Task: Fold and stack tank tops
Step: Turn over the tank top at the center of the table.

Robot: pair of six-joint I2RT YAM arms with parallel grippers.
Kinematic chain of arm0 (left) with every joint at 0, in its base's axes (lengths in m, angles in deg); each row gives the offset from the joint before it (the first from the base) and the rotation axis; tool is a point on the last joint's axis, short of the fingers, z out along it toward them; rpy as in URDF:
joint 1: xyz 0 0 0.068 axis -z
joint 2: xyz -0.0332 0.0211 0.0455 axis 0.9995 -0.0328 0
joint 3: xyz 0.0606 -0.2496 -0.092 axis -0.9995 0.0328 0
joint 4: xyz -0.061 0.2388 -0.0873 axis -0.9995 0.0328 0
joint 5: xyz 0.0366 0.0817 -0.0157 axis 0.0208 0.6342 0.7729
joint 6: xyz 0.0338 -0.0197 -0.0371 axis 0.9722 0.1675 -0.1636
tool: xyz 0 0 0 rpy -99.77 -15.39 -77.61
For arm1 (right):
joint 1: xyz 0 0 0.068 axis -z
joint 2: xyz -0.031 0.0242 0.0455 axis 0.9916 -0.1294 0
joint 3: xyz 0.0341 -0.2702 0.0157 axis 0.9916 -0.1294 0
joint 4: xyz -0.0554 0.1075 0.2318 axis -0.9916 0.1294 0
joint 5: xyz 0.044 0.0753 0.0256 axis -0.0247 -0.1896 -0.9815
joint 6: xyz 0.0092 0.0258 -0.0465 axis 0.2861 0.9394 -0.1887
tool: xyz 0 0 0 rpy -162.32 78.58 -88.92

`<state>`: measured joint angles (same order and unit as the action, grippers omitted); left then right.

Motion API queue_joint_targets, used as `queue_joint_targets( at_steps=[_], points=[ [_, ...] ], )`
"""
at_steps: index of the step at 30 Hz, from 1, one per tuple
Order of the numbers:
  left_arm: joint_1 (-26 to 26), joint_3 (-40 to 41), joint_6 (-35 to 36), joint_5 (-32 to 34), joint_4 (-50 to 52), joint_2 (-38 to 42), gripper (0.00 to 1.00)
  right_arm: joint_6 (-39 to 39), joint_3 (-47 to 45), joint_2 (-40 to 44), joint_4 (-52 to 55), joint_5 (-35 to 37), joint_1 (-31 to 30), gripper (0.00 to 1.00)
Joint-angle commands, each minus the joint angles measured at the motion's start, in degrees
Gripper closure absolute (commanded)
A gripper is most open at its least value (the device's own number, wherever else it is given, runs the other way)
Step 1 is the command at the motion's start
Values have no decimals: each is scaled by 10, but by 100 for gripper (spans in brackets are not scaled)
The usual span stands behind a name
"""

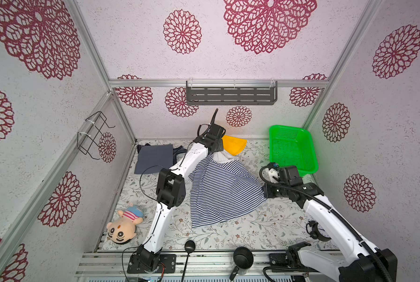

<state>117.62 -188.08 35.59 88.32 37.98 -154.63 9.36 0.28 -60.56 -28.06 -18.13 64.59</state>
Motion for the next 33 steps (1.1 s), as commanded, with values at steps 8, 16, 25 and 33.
queue_joint_targets(
  at_steps=[8, 16, 25, 33],
  points=[
    [-118, -63, 29, -19, -13, 178, 100, -270, 357, -156, -57, 24, 11, 100],
    [-195, -40, 0, -111, -2, 236, 100, -368, 621, -301, -65, 15, 33, 100],
    [-138, 657, -79, -107, -284, 594, 100, -390, 266, -71, -112, -97, 33, 100],
    [-70, 949, -156, -100, -264, 739, 84, -302, -35, 156, -69, -272, 29, 100]
  ],
)
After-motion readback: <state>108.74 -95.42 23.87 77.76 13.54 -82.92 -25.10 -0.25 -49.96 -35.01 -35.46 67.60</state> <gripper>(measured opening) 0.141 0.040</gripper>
